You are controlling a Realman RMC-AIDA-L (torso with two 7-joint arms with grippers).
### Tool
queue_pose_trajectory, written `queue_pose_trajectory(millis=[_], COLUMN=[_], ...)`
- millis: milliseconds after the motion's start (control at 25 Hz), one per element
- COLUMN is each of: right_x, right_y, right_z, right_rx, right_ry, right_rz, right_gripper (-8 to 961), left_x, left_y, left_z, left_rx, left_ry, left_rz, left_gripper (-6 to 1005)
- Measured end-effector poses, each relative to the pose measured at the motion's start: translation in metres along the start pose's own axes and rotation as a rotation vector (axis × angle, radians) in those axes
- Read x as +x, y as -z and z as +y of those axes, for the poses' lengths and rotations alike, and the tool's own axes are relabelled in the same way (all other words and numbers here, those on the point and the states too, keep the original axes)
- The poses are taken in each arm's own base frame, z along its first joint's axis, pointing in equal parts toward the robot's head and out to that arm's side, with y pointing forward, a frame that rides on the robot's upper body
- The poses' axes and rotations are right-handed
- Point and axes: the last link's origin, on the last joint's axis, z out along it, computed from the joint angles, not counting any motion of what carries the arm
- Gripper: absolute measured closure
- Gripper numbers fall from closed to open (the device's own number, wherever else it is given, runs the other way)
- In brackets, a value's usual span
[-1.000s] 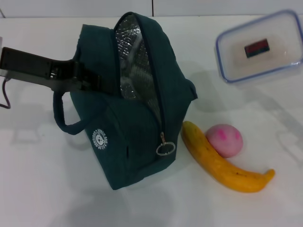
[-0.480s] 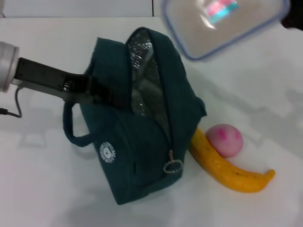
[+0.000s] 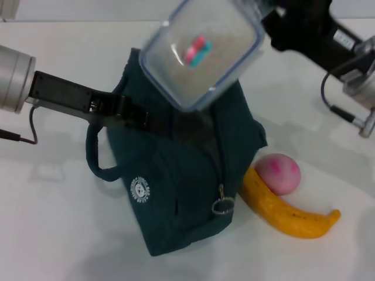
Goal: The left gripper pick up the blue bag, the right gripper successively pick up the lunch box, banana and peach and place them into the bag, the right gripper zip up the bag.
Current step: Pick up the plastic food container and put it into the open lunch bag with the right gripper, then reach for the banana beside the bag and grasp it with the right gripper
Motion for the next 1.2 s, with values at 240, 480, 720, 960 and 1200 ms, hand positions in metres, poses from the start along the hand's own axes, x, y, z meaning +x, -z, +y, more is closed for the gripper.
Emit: queue_pose_trajectory(millis=[240,480,720,960,1200], right_x=[0.002,0.000,-0.004,-0.008,-0.024], right_y=[0.018,0.011,-0.012,-0.018,-0.009], right_z=[-0.015,-0.019,-0.016,-0.014,-0.003], right_rx=[0.105,0.135,0.120,0.111,0.101], right_ry=[0.002,0.006,0.037,0.061,0.167], right_rz=[-0.039,-0.024,0.033,0.047,0.090], right_gripper=[810,804,798,748,414], left_x=[-0.006,-0.004,-0.001,-0.002,-0.006], left_y=[0.005,0.005,0.005,0.006,0.005], left_z=[-0.007,-0.006,-0.006,-0.009,-0.021], left_rx=[0.007,0.009,0.018,0.027,0.032], left_ry=[0.017,0.004,-0.011,-0.017,0.011], left_rz=[0.024,0.023,0.033,0.042,0.058], left_gripper=[961,961,961,961,961])
